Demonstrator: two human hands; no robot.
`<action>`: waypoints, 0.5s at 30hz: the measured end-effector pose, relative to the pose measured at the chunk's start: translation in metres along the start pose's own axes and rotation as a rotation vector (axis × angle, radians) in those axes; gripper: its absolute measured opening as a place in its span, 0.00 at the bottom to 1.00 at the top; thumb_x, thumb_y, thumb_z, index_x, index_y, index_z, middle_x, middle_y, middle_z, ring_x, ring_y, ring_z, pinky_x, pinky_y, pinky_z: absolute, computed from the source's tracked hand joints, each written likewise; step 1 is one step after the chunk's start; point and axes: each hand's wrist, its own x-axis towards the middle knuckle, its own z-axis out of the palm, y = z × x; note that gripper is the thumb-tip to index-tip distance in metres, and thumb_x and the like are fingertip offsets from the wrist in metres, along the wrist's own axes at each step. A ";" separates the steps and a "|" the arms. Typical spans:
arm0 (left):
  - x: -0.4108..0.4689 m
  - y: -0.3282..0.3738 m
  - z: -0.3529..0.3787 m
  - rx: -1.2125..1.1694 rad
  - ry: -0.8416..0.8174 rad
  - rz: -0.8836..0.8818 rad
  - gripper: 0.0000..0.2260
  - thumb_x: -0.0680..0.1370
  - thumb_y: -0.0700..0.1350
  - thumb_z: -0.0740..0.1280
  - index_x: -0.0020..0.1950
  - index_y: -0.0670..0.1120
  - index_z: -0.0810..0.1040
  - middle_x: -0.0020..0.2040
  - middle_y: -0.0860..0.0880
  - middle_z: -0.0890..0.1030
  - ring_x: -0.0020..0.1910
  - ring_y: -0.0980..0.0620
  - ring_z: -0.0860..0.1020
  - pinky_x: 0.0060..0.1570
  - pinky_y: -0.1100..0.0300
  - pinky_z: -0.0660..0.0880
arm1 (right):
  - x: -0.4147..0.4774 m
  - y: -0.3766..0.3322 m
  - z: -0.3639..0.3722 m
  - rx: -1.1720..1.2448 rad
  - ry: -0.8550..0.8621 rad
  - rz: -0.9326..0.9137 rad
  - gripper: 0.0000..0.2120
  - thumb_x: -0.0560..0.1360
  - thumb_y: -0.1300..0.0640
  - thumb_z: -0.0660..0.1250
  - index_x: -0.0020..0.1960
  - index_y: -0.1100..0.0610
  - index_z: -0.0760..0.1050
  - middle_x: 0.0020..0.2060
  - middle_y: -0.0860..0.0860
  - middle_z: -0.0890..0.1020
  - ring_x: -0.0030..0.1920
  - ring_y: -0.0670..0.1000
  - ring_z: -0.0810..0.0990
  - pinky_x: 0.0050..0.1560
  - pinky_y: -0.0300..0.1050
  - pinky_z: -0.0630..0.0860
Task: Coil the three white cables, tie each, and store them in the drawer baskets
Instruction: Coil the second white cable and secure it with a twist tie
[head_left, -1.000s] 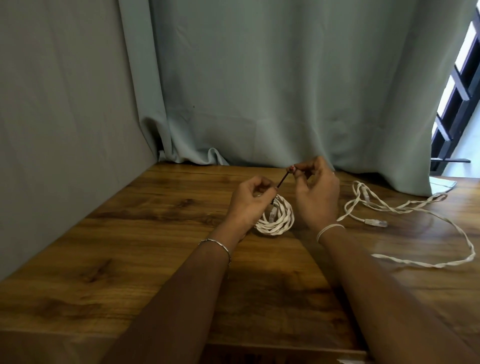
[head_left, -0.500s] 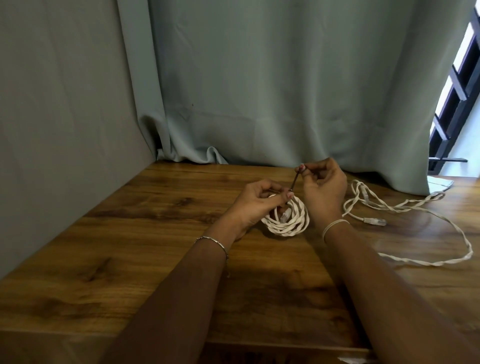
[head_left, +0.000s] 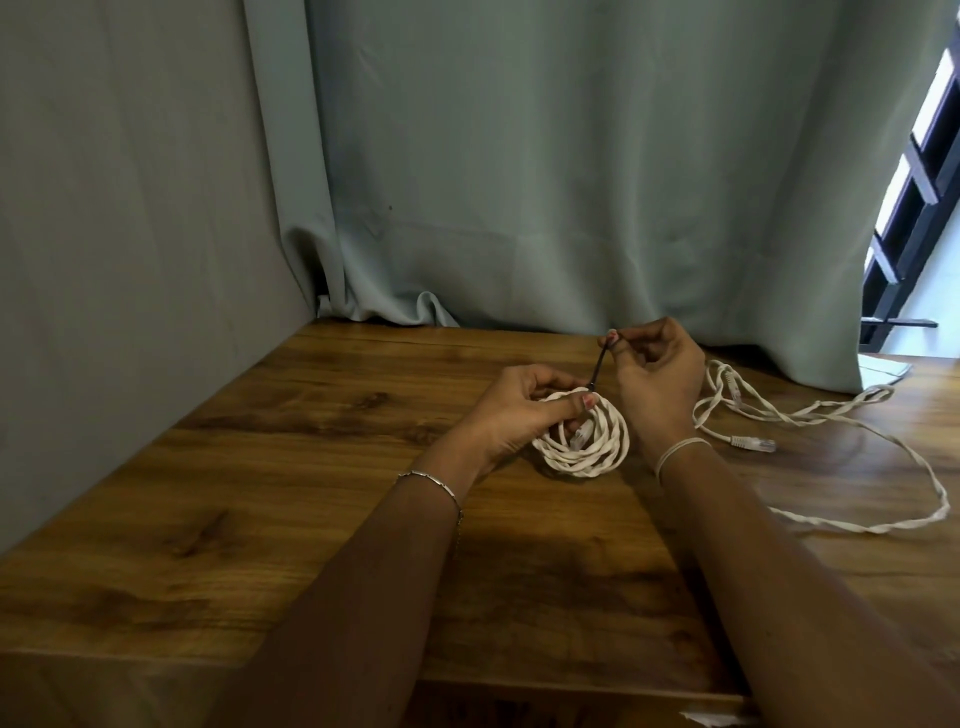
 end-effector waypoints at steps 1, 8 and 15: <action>-0.001 0.001 0.000 0.007 -0.013 0.001 0.12 0.74 0.39 0.72 0.56 0.41 0.79 0.46 0.44 0.84 0.42 0.50 0.82 0.42 0.61 0.80 | 0.000 0.000 0.000 0.006 0.000 0.002 0.12 0.73 0.64 0.72 0.40 0.50 0.73 0.38 0.48 0.84 0.43 0.49 0.85 0.49 0.46 0.81; -0.002 0.001 0.004 0.027 -0.072 0.022 0.19 0.73 0.31 0.71 0.62 0.42 0.76 0.57 0.39 0.81 0.53 0.44 0.81 0.56 0.46 0.78 | 0.006 0.009 -0.003 0.093 -0.093 0.185 0.09 0.72 0.66 0.72 0.42 0.56 0.74 0.36 0.51 0.85 0.41 0.51 0.85 0.49 0.48 0.80; -0.001 0.000 0.003 0.126 0.013 0.145 0.21 0.74 0.32 0.70 0.65 0.46 0.75 0.60 0.46 0.80 0.58 0.49 0.79 0.59 0.50 0.77 | 0.001 0.009 -0.001 0.096 -0.332 0.349 0.11 0.67 0.75 0.71 0.39 0.62 0.74 0.35 0.56 0.81 0.35 0.52 0.80 0.42 0.45 0.79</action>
